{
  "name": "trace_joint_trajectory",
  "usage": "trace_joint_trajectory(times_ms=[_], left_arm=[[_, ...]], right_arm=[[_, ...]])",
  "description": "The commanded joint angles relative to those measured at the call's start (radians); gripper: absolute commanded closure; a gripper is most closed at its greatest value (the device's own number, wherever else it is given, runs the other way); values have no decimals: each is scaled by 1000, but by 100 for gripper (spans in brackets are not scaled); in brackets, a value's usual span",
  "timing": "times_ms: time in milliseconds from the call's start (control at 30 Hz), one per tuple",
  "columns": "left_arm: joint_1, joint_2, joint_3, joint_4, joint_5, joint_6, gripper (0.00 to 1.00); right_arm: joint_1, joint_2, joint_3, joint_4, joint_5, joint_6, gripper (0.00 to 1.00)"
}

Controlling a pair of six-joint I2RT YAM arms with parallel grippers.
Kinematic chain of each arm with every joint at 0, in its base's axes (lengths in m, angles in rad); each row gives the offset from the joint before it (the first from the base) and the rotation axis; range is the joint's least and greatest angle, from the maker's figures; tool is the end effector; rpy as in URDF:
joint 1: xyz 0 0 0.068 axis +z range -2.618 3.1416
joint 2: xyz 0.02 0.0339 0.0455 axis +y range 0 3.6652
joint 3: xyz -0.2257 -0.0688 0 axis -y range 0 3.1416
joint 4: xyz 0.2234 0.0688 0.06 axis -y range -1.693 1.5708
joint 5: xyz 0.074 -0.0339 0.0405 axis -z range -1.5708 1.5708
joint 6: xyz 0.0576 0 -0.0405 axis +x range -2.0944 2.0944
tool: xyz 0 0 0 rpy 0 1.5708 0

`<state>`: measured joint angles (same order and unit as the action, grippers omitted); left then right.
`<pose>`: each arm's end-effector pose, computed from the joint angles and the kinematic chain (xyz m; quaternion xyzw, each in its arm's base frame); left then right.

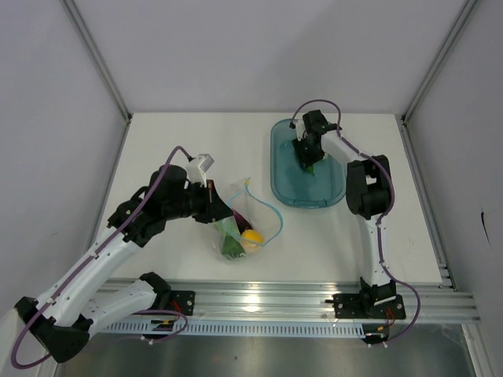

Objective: Place the food in the zip-top bag and seal the zipper
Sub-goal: Pick up the fake vegetable from the bin.

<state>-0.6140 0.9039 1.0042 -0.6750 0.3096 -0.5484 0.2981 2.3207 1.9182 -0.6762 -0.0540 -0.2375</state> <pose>0.1573 -0.1324 0.3029 0.1021 0.8651 -0.3724 0.3201 0.4436 0.1395 0.1304 -0.2629 0.9332 0.0335 0.2426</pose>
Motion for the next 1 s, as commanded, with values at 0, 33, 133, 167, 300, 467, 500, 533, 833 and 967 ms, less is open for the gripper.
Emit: trace_joint_trajectory(times_ms=[0, 33, 133, 167, 300, 467, 500, 533, 833, 967], left_arm=[[7, -7, 24, 41, 26, 16, 99], [7, -7, 19, 40, 25, 16, 99], [7, -5, 17, 43, 32, 8, 99], [7, -7, 14, 43, 36, 5, 99], [7, -10, -6, 55, 49, -10, 99], [8, -3, -16, 68, 57, -21, 99], [8, 0, -18, 71, 57, -24, 99], [8, 4, -19, 74, 57, -27, 99], [7, 46, -10, 103, 65, -31, 100], [8, 84, -1, 117, 71, -27, 99]], right_arm=[[-4, 2, -19, -16, -46, 17, 75], [-5, -13, -28, -10, -56, 20, 77], [-4, -40, -25, -8, -78, 33, 84], [-4, -61, -25, -8, -95, 36, 86], [-5, -130, -27, 1, -135, 75, 90], [-4, -224, -36, -11, -193, 162, 100], [-5, -256, -44, -17, -219, 181, 100], [-4, -270, -47, -23, -240, 197, 100], [24, -559, -275, -14, -406, 415, 100], [163, -688, -335, -49, -448, 440, 100]])
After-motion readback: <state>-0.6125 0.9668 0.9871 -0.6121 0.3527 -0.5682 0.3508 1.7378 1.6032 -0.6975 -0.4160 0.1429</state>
